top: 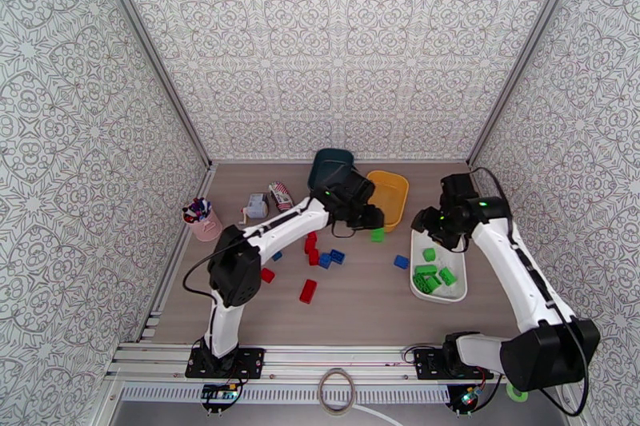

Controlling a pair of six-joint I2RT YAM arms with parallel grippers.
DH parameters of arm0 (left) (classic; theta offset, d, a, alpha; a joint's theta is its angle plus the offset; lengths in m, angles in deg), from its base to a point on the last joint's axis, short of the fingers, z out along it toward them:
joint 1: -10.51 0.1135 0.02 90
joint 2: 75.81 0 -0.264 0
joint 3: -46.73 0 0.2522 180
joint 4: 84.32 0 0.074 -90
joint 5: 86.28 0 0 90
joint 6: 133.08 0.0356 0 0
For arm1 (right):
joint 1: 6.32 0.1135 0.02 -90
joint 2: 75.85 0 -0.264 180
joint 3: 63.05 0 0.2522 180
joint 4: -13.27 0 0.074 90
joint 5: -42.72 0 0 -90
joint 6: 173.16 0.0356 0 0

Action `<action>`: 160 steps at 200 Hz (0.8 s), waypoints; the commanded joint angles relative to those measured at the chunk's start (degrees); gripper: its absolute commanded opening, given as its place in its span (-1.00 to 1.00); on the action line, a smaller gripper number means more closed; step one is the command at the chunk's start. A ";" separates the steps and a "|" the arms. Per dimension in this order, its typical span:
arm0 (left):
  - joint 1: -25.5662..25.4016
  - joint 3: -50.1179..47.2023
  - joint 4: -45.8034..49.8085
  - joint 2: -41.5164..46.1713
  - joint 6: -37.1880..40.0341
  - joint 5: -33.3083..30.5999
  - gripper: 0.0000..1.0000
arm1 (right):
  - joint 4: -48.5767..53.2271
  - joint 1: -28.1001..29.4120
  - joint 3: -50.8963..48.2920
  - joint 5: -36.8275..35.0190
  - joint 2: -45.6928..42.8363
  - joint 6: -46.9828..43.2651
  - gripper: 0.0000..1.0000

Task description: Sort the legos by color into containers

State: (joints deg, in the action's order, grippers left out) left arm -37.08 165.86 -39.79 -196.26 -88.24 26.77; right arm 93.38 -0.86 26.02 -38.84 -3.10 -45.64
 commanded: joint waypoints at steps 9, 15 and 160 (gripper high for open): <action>-3.11 5.85 -8.59 -6.78 -6.85 8.96 -0.43 | 4.09 -1.23 3.00 1.66 -3.12 -0.44 0.25; -3.73 7.63 -8.57 -8.85 -6.97 9.57 -0.43 | 4.55 -1.32 3.17 1.62 -3.43 -0.44 0.24; -6.10 14.55 2.58 -5.01 -1.16 -4.73 0.47 | 6.89 -1.94 0.71 3.00 -10.97 -1.84 0.35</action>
State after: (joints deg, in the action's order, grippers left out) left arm -45.10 183.28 -41.23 -210.88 -93.49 29.04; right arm 101.24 -2.31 27.83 -37.63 -13.66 -46.76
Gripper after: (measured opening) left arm 0.734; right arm 0.669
